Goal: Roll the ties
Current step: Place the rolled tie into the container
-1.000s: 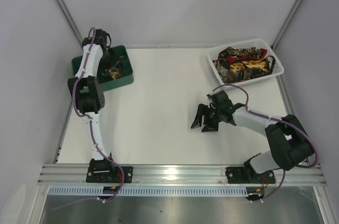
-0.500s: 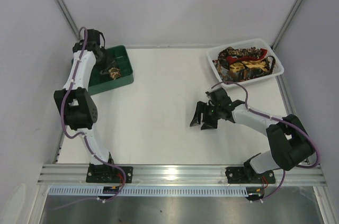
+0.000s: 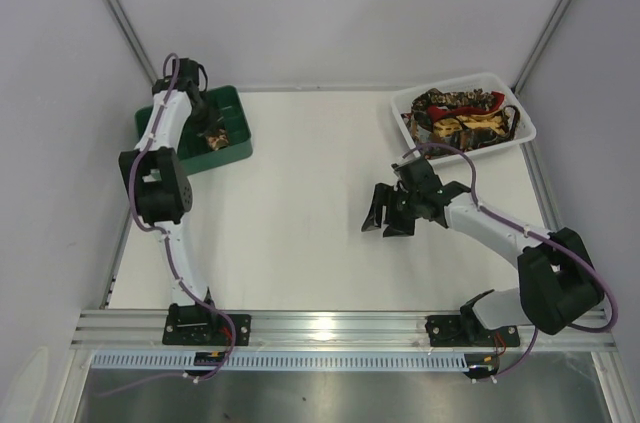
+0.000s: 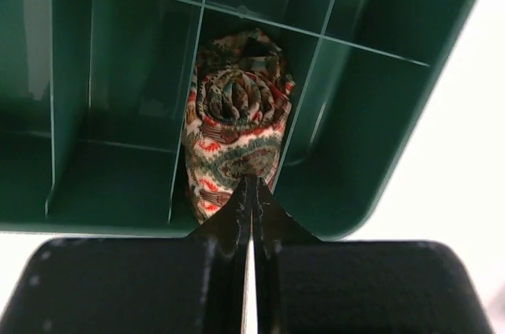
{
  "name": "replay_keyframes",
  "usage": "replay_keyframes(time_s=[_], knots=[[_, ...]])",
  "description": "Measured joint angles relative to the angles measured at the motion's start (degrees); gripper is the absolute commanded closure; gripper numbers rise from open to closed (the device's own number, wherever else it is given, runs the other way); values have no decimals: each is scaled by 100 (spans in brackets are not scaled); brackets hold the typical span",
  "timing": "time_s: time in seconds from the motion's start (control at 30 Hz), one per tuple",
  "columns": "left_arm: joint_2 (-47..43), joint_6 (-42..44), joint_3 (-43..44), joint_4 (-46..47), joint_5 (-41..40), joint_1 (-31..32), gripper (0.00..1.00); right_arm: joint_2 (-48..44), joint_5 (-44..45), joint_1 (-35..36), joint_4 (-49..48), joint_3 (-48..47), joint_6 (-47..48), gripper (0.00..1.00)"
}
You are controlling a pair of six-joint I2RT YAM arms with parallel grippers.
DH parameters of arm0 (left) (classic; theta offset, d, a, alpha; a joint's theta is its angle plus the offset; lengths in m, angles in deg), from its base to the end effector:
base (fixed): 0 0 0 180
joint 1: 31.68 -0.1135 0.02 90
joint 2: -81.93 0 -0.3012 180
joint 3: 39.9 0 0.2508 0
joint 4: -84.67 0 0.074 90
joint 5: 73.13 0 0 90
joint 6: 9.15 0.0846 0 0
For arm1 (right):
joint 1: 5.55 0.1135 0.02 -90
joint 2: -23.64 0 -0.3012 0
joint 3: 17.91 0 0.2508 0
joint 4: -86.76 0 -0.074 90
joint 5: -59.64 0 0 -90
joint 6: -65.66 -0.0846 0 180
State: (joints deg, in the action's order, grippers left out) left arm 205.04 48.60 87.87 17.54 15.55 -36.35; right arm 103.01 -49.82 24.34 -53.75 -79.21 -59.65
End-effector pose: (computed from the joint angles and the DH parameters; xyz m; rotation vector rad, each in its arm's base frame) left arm 0.5060 0.0433 0.2455 -0.8516 2.5272 -0.1259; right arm 0.2334 0.1666 0.2020 -0.0069 2.7307 0.8214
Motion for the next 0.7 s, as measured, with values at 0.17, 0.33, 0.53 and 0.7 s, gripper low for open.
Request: replay_keyframes(time_s=[0.17,0.33,0.53,0.7], knots=[[271,79,256,-118,-17,-22,100,-111,63,-46,96,20,0,32],[459,162,579,-162,-4,-61,100,-111,83,-87,168,20,0,32],[610,238,800,-166,129,-116,96,-94,81,-92,199,20,-2,32],[157,232,162,160,549,-116,75,17,79,-59,197,17,-2,32]])
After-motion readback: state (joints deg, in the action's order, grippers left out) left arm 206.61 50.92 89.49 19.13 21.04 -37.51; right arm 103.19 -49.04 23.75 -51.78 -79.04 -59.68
